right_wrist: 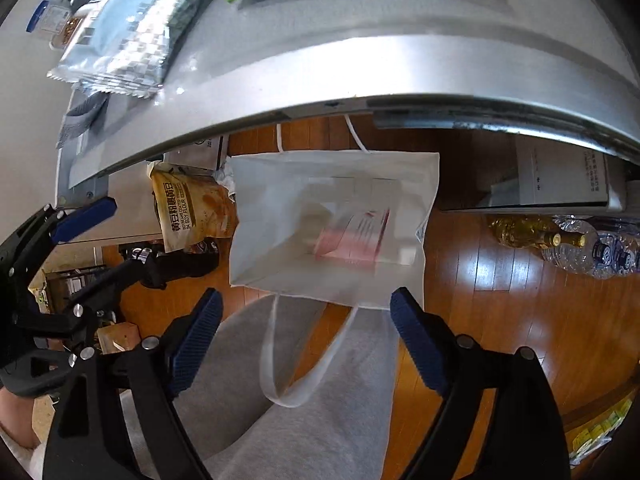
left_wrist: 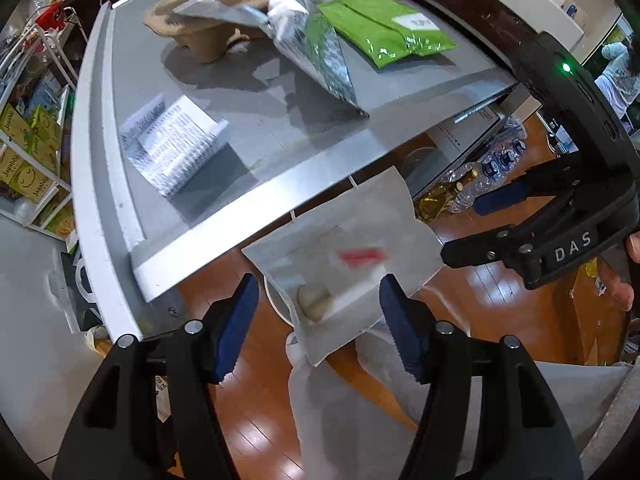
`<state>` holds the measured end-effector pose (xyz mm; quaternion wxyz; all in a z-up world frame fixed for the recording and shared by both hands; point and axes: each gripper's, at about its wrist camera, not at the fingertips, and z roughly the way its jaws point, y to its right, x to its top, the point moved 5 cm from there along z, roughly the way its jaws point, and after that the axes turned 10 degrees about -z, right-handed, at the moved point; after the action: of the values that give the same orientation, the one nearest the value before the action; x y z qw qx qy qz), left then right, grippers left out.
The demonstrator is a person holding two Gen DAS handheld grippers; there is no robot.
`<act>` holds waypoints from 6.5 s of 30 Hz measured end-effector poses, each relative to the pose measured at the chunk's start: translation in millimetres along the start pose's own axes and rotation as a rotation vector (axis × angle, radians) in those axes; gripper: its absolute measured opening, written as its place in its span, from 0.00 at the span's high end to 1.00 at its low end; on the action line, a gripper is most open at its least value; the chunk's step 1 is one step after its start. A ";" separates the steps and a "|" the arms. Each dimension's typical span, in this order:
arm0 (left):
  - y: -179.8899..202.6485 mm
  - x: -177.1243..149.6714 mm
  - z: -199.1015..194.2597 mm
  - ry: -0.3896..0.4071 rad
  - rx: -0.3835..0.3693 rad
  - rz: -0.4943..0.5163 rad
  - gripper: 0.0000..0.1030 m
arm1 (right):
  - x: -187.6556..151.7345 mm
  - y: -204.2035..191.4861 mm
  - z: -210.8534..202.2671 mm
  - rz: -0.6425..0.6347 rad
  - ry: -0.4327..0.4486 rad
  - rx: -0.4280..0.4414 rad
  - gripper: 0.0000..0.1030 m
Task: Collect trash
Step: 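Lower cup and medicine box into the white paper bag and open both tools, then grasp the beige pulp tray with left tool while right tool grasps the green bag, then carry pulp tray and green bag to the paper bag and release both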
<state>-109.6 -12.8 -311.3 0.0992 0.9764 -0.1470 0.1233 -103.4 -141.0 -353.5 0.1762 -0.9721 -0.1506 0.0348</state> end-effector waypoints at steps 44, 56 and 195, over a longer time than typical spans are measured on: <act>-55.8 202.4 -37.3 0.203 -0.071 -0.258 0.02 | 140.7 -3.7 -113.2 -0.060 0.335 -0.437 0.04; -77.4 192.9 -2.9 0.080 -0.145 -0.287 0.36 | 145.0 4.8 -95.7 -0.053 0.289 -0.436 0.04; -5.2 6.0 -4.9 0.027 -0.005 -0.116 0.43 | -20.7 -1.1 -4.2 -0.127 0.108 -0.157 0.13</act>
<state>-103.4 -8.3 -305.8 0.1104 0.9813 -0.0894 0.1301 -122.9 -147.7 -348.9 0.1094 -0.9719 -0.2044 -0.0409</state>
